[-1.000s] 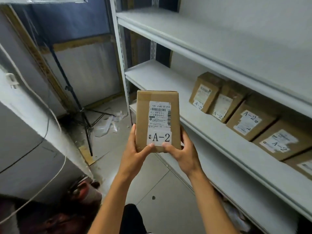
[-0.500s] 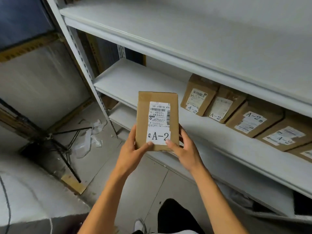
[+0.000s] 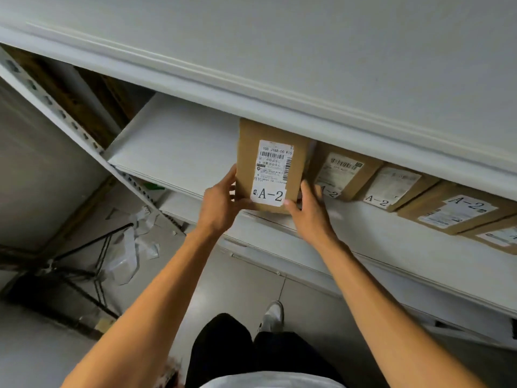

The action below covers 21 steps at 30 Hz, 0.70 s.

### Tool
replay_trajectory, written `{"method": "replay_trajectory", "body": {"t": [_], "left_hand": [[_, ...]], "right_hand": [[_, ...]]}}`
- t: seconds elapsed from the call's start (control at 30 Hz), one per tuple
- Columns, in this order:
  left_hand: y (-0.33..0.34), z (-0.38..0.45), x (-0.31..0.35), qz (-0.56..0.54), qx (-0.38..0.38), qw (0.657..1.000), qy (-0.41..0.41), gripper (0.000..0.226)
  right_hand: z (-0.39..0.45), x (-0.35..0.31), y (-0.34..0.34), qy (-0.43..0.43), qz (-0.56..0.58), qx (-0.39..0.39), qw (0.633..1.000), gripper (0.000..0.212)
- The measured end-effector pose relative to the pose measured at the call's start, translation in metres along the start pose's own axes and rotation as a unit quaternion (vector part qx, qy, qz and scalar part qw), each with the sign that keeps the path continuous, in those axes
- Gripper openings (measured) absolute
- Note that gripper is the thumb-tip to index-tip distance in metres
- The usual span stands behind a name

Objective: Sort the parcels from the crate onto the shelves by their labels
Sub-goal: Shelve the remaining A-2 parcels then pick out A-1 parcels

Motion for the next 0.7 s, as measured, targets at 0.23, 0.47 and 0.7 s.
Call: {"method": "replay_trajectory", "body": {"t": [0.23,0.47,0.7], "left_hand": [[0.004,0.056,-0.014,0.056,0.054,0.996,0.051,0.066],[0.02,0.082,-0.006,0.01,-0.044,0.995,0.088,0.076],[0.028,0.047,-0.006,0.067,-0.139,0.985,0.081,0.074]], "right_hand": [[0.027,0.011,0.019,0.042,0.003,0.05,0.998,0.05],[0.029,0.013,0.036,0.07,0.113,0.081,0.988,0.086],[-0.006,0.009,0.053,0.102,0.078,0.076,0.989,0.085]]}}
Point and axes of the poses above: each hand's wrist, its own z-axis towards the middle knuckle, its own y-axis out of the palm, x = y × z, the point moved 10 cm from there along z, towards the middle knuckle, and after that the axes turned 4 degrees about -y, right-handed, at the moved point
